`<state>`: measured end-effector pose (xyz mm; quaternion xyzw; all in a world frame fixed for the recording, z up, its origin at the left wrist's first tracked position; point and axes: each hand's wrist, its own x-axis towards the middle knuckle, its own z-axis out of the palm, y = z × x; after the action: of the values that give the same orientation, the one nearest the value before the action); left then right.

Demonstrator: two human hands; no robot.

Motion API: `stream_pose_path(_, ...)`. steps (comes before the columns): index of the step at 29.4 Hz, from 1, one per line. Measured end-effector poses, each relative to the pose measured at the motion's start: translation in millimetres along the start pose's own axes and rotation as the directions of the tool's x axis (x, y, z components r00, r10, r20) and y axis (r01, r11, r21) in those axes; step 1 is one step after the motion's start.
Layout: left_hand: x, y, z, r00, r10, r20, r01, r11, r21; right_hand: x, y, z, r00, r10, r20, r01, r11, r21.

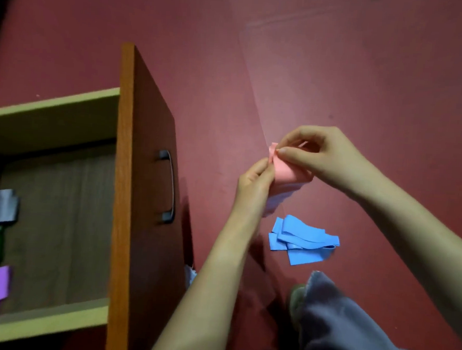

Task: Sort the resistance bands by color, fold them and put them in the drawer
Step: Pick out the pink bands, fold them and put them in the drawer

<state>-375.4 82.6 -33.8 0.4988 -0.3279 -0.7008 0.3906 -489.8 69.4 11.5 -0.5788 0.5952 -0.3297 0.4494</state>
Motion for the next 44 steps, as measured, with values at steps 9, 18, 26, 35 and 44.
stream_pose_path(9,-93.5,70.2,-10.4,0.992,0.127,0.011,-0.127,0.992,-0.003,-53.4,-103.6,0.9,0.982,-0.188,-0.004,0.187,0.978,-0.096)
stream_pose_path(18,-182.5,112.5,-33.3,0.833,0.552,0.033,-0.545,0.809,0.219,-114.6,-185.4,26.9,0.965,-0.261,-0.028,0.26,0.965,-0.043)
stream_pose_path(26,-256.3,135.3,-55.5,0.856,0.517,0.021,-0.514,0.846,0.142,-163.3,-240.1,41.1,0.932,-0.362,0.014,0.359,0.915,-0.185)
stream_pose_path(35,-311.9,136.4,-81.9,0.954,0.284,-0.095,-0.261,0.944,0.203,-224.5,-248.5,67.3,0.763,-0.637,0.107,0.642,0.729,-0.237)
stream_pose_path(44,-340.9,133.3,-77.9,0.977,0.196,-0.083,-0.196,0.981,0.015,-266.6,-212.3,89.8,0.61,-0.765,0.205,0.717,0.425,-0.552)
